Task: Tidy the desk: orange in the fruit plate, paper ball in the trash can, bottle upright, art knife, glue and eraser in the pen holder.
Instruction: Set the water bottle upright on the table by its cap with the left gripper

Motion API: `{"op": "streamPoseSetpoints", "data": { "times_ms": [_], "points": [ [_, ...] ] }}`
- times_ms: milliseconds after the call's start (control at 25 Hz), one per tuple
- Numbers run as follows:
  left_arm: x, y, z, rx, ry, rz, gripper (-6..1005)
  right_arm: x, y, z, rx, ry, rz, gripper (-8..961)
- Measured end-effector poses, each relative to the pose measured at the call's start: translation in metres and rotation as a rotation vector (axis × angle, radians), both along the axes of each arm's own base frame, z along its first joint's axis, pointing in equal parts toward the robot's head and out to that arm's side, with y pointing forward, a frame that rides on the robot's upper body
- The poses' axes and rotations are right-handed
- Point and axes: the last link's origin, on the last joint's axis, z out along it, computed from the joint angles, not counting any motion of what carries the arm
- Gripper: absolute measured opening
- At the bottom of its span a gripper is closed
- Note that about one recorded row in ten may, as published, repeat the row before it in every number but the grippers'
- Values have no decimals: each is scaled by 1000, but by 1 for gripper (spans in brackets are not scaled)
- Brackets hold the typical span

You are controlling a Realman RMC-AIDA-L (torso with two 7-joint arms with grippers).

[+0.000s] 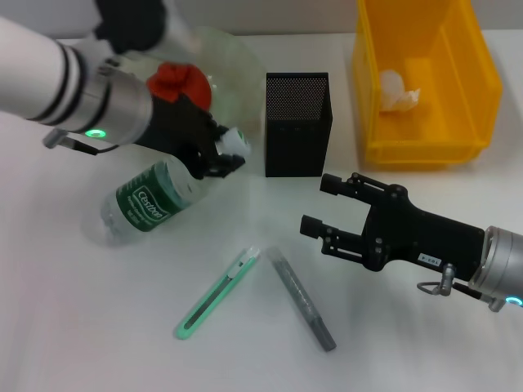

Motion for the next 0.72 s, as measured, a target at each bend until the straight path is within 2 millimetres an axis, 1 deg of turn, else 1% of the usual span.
{"op": "streamPoseSetpoints", "data": {
  "times_ms": [40,80,200,520,720],
  "points": [
    [-1,-1,3,5,-22,5,428,0,1,0,2,1,-1,736],
    [-5,-3,12,23,-78,19,428,-1,1,0,4,2,0,736],
    [-15,-7,26,54,-170,43,428,-2,3,0,4,2,4,736],
    [-32,-18,50,105,-303,61,427,-4,5,0,4,2,11,736],
    [-39,-22,57,126,-352,73,427,-6,6,0,1,4,15,737]
  ]
}}
